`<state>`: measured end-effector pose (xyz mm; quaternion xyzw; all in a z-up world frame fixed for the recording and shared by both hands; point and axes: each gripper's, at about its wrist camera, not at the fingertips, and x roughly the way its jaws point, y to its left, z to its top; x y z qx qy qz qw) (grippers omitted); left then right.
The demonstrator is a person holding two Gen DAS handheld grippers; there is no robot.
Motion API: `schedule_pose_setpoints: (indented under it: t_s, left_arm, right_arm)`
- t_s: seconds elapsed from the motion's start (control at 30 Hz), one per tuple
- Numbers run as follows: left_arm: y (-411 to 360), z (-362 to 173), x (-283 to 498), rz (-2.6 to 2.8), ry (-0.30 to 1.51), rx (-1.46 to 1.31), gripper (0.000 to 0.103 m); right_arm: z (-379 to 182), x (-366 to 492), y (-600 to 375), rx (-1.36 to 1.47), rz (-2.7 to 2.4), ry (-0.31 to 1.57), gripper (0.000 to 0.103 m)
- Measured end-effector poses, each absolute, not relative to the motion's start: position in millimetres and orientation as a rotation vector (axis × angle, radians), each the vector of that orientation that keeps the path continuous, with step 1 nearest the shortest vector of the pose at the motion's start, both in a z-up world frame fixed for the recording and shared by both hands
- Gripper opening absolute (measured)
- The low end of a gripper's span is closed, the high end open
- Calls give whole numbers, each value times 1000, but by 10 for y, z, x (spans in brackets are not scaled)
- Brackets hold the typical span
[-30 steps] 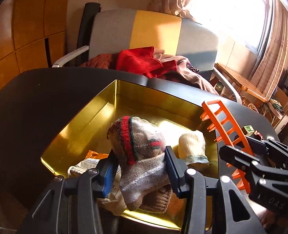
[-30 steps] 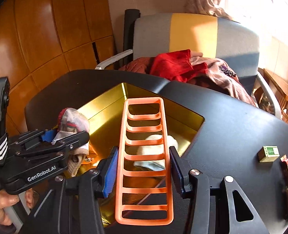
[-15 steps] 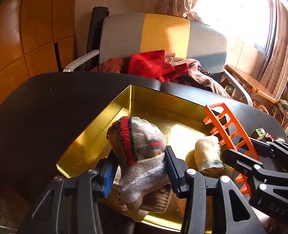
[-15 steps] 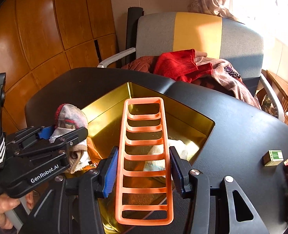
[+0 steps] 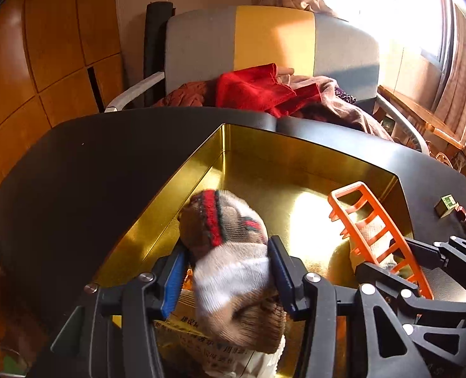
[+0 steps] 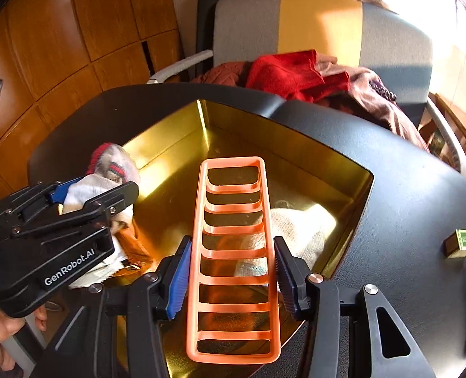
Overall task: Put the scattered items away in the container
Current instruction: 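Open the left gripper to drop the striped sock while the right releases the orange rack, then move both grippers back over the items on the table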
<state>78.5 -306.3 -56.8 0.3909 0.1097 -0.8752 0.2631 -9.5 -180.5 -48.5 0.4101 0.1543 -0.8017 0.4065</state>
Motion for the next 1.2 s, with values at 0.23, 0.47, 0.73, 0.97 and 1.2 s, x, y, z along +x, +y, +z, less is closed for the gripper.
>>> schedule_pose_setpoints:
  t_s: [0.23, 0.47, 0.73, 0.97, 1.2]
  left_arm:
    - [-3079, -618, 765, -2347, 292, 1067, 71]
    - [-3091, -602, 787, -2334, 287, 1060, 81]
    - [-3081, -495, 845, -2330, 280, 1035, 82]
    - [-2787, -289, 871, -2394, 217, 996, 82]
    - [-2283, -184, 718, -2549, 233, 1042, 82]
  right_arm:
    - [-537, -167, -1751, 1062, -2029, 347, 50]
    - [-520, -148, -1759, 1072, -1998, 306, 62]
    - [-445, -88, -1679, 1047, -2033, 304, 62]
    - [-404, -175, -1210, 1069, -2133, 200, 63]
    - [-514, -389, -433, 1154, -2267, 75, 67]
